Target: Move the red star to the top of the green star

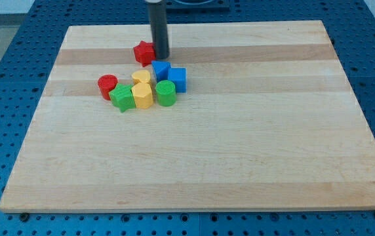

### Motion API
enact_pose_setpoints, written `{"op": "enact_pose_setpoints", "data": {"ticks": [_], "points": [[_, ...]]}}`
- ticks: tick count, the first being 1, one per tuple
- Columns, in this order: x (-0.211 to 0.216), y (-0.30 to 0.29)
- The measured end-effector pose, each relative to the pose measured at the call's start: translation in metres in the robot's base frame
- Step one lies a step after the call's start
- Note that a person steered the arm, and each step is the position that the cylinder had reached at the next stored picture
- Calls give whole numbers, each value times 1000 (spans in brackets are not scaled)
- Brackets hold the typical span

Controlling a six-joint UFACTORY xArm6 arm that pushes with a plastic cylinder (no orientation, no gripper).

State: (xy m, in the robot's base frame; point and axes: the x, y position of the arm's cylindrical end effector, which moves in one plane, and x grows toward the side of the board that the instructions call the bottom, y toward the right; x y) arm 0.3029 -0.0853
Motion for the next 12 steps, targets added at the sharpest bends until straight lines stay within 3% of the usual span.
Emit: {"op": "enact_pose_setpoints", "data": {"ticks": [1, 2, 3, 4, 5, 6, 8, 9, 10, 12], "points": [[5, -32], [4, -19], [-24, 10], [-54, -23], [-21, -68], [11, -74], [-8, -110], [12, -155], [30, -157], [30, -106]]}}
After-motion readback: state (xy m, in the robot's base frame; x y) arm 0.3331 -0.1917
